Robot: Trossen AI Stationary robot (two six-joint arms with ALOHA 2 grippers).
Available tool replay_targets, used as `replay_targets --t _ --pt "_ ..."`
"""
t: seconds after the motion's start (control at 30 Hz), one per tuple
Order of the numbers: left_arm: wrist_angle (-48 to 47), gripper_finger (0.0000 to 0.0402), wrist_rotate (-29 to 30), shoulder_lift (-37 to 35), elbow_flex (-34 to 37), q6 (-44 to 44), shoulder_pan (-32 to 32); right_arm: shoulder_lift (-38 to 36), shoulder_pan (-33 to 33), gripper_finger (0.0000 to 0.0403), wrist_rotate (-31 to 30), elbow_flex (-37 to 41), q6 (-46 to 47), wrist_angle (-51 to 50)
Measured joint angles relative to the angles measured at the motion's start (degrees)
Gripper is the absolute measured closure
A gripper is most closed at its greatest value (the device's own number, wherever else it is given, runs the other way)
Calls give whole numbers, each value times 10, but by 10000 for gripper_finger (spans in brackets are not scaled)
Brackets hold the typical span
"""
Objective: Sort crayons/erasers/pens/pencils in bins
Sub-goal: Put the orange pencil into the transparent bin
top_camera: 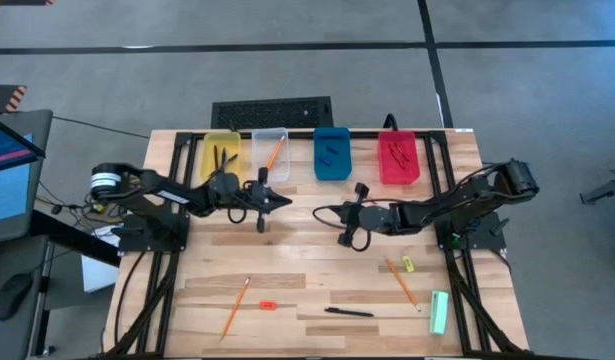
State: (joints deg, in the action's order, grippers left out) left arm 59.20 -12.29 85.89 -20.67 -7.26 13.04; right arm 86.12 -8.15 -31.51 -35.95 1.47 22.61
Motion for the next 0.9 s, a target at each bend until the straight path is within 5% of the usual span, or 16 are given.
replay_targets --t 0.43,0.9 --pt "47 400 -24 48 0 -1 0 0 -96 400 7 -117 213 -323" --pt "32 400 -24 48 0 -2 0 0 -185 401 108 -160 538 -538"
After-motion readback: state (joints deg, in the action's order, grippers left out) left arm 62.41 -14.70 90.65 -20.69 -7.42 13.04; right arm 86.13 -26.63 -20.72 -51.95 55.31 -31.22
